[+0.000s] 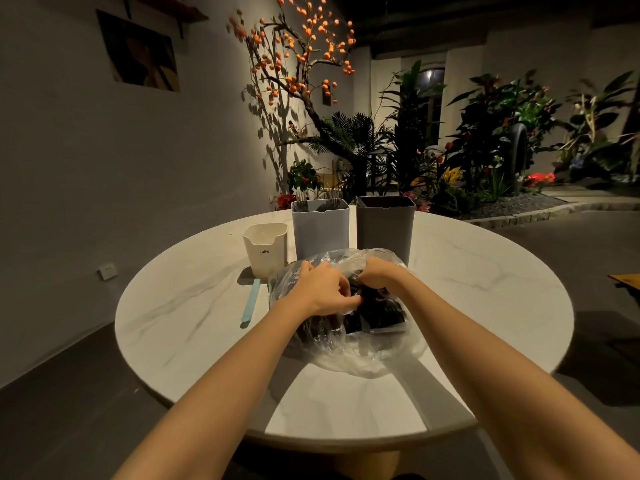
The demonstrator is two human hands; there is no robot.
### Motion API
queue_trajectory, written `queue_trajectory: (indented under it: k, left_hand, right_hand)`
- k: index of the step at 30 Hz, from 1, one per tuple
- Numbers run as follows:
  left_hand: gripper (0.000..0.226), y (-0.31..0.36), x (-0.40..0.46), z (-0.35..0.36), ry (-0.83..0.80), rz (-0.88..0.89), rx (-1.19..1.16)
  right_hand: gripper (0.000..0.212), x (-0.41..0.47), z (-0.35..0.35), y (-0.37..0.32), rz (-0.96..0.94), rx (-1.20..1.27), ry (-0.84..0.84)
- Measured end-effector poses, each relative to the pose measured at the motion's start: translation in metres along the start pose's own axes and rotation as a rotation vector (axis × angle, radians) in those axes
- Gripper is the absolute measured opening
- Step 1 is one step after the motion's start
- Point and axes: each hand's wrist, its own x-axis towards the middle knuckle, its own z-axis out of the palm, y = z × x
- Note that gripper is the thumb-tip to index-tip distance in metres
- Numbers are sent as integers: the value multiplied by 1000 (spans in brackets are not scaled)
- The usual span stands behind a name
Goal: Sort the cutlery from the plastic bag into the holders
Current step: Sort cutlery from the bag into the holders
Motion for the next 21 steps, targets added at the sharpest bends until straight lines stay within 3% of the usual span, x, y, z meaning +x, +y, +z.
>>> queue_trajectory:
  k: [4,8,14,21]
  left_hand:
    - [32,-2,2,-1,2,-34,44]
    - [36,-4,3,2,40,-76,43]
    - [36,0,1,0,22,-95,79]
    - [27,4,-3,-4,23,-115,91]
  right_hand:
    - [13,-10,-1,-6,18,35,-21]
    - [27,-3,2,-2,60,17,-110]
    - [21,-9,-3,-4,208,57,-121]
    - [41,-13,-6,-14,232,46,-177]
